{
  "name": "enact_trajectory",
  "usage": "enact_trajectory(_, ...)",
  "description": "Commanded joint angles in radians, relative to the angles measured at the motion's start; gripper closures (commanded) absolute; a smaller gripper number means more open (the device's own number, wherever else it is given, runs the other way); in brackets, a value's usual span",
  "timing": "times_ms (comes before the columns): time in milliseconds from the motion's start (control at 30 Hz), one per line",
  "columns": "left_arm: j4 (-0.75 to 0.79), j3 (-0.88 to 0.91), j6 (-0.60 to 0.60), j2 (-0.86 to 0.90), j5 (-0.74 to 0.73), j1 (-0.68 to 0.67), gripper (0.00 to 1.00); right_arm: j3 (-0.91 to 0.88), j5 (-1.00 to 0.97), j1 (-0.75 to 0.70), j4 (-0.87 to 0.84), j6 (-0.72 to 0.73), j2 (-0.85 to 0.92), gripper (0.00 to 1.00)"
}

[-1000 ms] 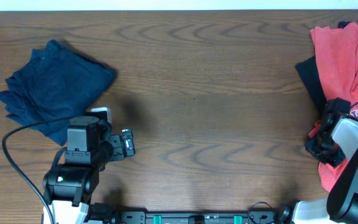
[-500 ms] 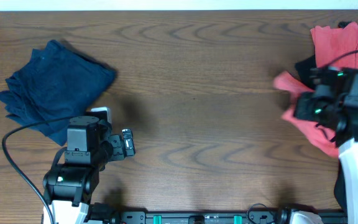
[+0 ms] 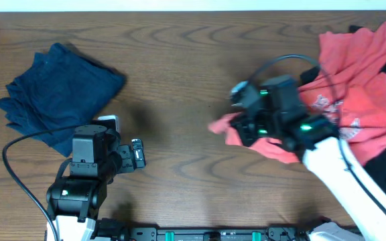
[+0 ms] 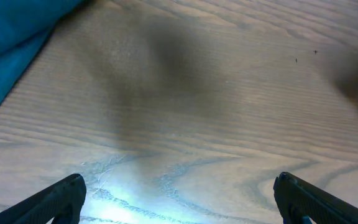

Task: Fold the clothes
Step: 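Drag the red T-shirt leftward to the table center with the right gripper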

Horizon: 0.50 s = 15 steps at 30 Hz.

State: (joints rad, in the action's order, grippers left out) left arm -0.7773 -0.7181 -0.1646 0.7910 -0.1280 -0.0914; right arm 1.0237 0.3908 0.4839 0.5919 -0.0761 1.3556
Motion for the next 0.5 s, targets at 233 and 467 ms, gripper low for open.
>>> enact_trajectory(233,0.001,-0.021,-0.014,0.001,-0.003,0.007,0.02,0.002,-0.446,0.118,-0.182,0.240,0.135,0.85)
enact_trajectory(467,0.039,-0.021,-0.077,0.034,-0.105,0.007,0.02,0.005,-0.742,-0.050,0.030,0.431,-0.046,0.40)
